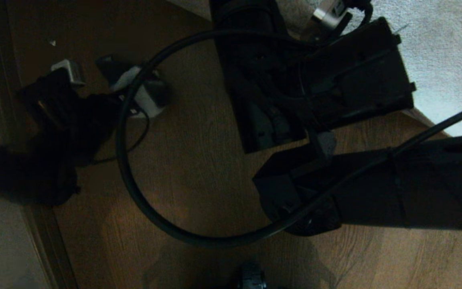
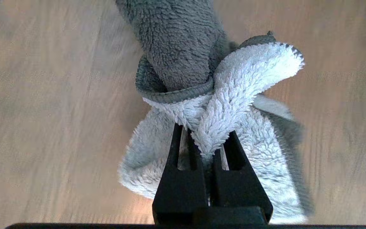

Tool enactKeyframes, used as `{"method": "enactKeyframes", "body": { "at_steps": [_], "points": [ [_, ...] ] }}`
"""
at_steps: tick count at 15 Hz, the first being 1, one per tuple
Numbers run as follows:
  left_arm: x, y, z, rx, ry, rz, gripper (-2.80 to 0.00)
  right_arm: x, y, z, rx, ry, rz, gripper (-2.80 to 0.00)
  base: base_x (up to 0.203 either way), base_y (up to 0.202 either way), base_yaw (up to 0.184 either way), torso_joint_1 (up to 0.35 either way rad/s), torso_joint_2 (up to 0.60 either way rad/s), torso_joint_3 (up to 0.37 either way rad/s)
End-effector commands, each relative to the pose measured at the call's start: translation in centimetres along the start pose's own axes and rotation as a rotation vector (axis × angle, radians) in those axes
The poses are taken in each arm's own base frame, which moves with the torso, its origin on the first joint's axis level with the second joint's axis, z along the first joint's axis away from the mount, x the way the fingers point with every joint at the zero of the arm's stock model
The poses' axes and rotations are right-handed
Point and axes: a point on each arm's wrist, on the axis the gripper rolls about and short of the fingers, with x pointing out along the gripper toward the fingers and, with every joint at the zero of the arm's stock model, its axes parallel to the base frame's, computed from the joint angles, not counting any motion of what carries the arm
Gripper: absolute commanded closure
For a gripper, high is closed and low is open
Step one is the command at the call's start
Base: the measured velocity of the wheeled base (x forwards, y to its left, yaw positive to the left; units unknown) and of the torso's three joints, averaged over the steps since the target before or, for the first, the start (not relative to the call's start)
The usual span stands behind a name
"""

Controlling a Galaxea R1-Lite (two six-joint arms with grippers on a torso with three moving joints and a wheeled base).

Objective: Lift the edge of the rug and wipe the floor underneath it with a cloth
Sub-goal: Wipe the floor under the carpet with a rag

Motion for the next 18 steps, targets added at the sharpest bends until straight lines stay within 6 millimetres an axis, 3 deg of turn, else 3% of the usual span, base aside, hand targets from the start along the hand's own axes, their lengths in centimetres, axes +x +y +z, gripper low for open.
{"method": "enactKeyframes", "body": {
  "at_steps": [1, 3, 5, 10, 13, 18],
  "points": [
    [-2.7, 0.0, -0.6, -0.009, -0.001, -0.018, 0.00, -0.1, 0.1, 0.1, 0.017, -0.031, 0.025, 0.00, 0.000, 0.000, 0.000, 0.000, 0.00, 0.000],
    [-4.9, -0.7, -2.3, -0.016, 0.057, -0.050, 0.00, -0.1, 0.0, 0.1, 0.017, -0.031, 0.025, 0.00, 0.000, 0.000, 0.000, 0.000, 0.00, 0.000],
    [-6.7, -2.8, -3.7, -0.028, 0.122, -0.121, 0.00, -0.1, 0.0, 0.1, 0.018, -0.031, 0.025, 0.00, 0.000, 0.000, 0.000, 0.000, 0.00, 0.000],
    [-8.1, -7.4, -6.2, -0.056, 0.213, -0.278, 0.00, -0.1, 0.0, 0.1, 0.017, -0.031, 0.025, 0.00, 0.000, 0.000, 0.000, 0.000, 0.00, 0.000],
    [-7.5, -9.2, -7.6, -0.067, 0.225, -0.324, 0.00, -0.1, 0.0, 0.1, 0.016, -0.031, 0.025, 0.00, 0.000, 0.000, 0.000, 0.000, 0.00, 0.000],
    [-4.3, -10.9, -8.8, -0.089, 0.170, -0.343, 0.00, 0.0, 0.3, 0.3, 0.016, -0.039, 0.030, 0.00, 0.000, 0.000, 0.000, 0.000, 0.00, 0.000]
  ]
}}
